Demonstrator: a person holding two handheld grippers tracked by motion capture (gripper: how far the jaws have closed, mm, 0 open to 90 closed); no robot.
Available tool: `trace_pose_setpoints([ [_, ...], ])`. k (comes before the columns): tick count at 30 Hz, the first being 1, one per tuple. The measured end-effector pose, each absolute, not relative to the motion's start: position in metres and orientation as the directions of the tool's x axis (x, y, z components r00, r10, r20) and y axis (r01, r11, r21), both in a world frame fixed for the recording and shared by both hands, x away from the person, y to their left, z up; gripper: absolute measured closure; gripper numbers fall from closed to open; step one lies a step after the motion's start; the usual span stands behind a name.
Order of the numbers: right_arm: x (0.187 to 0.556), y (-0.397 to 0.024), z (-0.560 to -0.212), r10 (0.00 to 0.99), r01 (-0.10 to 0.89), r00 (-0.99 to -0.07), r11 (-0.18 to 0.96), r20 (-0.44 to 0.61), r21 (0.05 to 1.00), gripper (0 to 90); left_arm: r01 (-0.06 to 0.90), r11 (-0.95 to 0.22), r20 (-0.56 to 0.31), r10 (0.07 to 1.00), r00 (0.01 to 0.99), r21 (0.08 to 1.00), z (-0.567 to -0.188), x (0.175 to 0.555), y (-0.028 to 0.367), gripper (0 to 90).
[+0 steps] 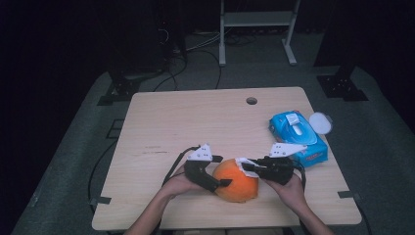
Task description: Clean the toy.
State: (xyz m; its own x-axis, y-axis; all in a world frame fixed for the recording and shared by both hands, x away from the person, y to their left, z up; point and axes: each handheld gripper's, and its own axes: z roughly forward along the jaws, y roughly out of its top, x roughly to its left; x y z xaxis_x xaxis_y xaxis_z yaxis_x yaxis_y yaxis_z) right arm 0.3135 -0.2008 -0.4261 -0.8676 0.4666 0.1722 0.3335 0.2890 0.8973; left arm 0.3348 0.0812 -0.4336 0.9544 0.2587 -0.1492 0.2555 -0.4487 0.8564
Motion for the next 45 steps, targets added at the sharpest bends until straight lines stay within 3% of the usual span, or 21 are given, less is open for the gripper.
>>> trace_pose_setpoints([
  [12, 0.294, -0.208, -0.426, 0.448, 0.306, -0.882, 0.309, 0.147, 0.900, 78.4, 0.362, -0.459, -0.286, 0.229, 0.931, 0.811, -0.445, 0.340, 0.079, 6.9],
  [14, 0.294, -0.207, -0.426, 0.447, 0.313, -0.881, 0.305, 0.154, 0.899, 78.3, 0.362, -0.458, -0.291, 0.219, 0.931, 0.812, -0.445, 0.338, 0.079, 14.5],
  [16, 0.294, -0.208, -0.425, 0.452, 0.317, -0.878, 0.300, 0.159, 0.900, 78.3, 0.351, -0.448, -0.282, 0.216, 0.935, 0.822, -0.443, 0.338, 0.081, 27.9],
  [18, 0.294, -0.208, -0.423, 0.457, 0.317, -0.876, 0.297, 0.158, 0.901, 78.4, 0.304, -0.427, -0.234, 0.210, 0.949, 0.852, -0.439, 0.336, 0.082, 35.0],
  [19, 0.293, -0.209, -0.417, 0.463, 0.304, -0.874, 0.287, 0.146, 0.908, 78.5, 0.224, -0.388, -0.149, 0.214, 0.965, 0.894, -0.430, 0.332, 0.081, 37.0],
  [20, 0.293, -0.209, -0.417, 0.463, 0.304, -0.874, 0.287, 0.146, 0.908, 78.5, 0.224, -0.388, -0.149, 0.214, 0.965, 0.894, -0.430, 0.332, 0.081, 37.8],
  [21, 0.291, -0.209, -0.407, 0.468, 0.277, -0.876, 0.281, 0.121, 0.919, 78.5, 0.125, -0.361, -0.045, 0.222, 0.974, 0.924, -0.420, 0.328, 0.082, 38.1],
  [22, 0.291, -0.210, -0.402, 0.472, 0.256, -0.876, 0.274, 0.102, 0.927, 78.5, 0.125, -0.361, -0.045, 0.222, 0.974, 0.924, -0.420, 0.328, 0.082, 38.1],
  [23, 0.292, -0.210, -0.396, 0.474, 0.237, -0.876, 0.260, 0.090, 0.936, 78.5, 0.031, -0.318, 0.050, 0.246, 0.968, 0.948, -0.413, 0.326, 0.083, 38.5],
  [24, 0.292, -0.210, -0.396, 0.474, 0.237, -0.876, 0.260, 0.090, 0.936, 78.5, 0.031, -0.318, 0.050, 0.246, 0.968, 0.948, -0.413, 0.326, 0.083, 38.8],
  [26, 0.297, -0.211, -0.386, 0.478, 0.216, -0.875, 0.236, 0.081, 0.948, 78.5, -0.077, -0.311, 0.169, 0.279, 0.945, 0.947, -0.412, 0.322, 0.082, 38.8],
  [28, 0.307, -0.206, -0.383, 0.487, 0.198, -0.872, 0.246, 0.056, 0.949, 78.6, -0.093, -0.319, 0.191, 0.290, 0.938, 0.943, -0.415, 0.325, 0.083, 38.6],
  [32, 0.319, -0.200, -0.396, 0.494, 0.224, -0.867, 0.272, 0.064, 0.936, 78.6, -0.067, -0.389, 0.184, 0.272, 0.944, 0.919, -0.435, 0.332, 0.085, 37.5],
  [34, 0.323, -0.195, -0.409, 0.485, 0.248, -0.871, 0.296, 0.078, 0.923, 78.8, -0.046, -0.406, 0.165, 0.263, 0.951, 0.913, -0.440, 0.333, 0.086, 31.0],
  [36, 0.322, -0.192, -0.418, 0.473, 0.258, -0.876, 0.297, 0.093, 0.919, 79.0, 0.036, -0.407, 0.083, 0.272, 0.959, 0.913, -0.437, 0.339, 0.089, 20.9],
  [40, 0.320, -0.192, -0.417, 0.469, 0.257, -0.879, 0.311, 0.088, 0.915, 79.0, 0.117, -0.379, -0.005, 0.285, 0.959, 0.918, -0.434, 0.343, 0.093, 11.4],
  [41, 0.317, -0.193, -0.419, 0.465, 0.256, -0.881, 0.312, 0.089, 0.915, 79.1, 0.176, -0.382, -0.061, 0.295, 0.954, 0.908, -0.435, 0.346, 0.094, 9.4],
  [45, 0.311, -0.196, -0.421, 0.461, 0.253, -0.884, 0.318, 0.085, 0.914, 79.1, 0.266, -0.380, -0.153, 0.300, 0.941, 0.886, -0.441, 0.349, 0.092, 10.0],
])
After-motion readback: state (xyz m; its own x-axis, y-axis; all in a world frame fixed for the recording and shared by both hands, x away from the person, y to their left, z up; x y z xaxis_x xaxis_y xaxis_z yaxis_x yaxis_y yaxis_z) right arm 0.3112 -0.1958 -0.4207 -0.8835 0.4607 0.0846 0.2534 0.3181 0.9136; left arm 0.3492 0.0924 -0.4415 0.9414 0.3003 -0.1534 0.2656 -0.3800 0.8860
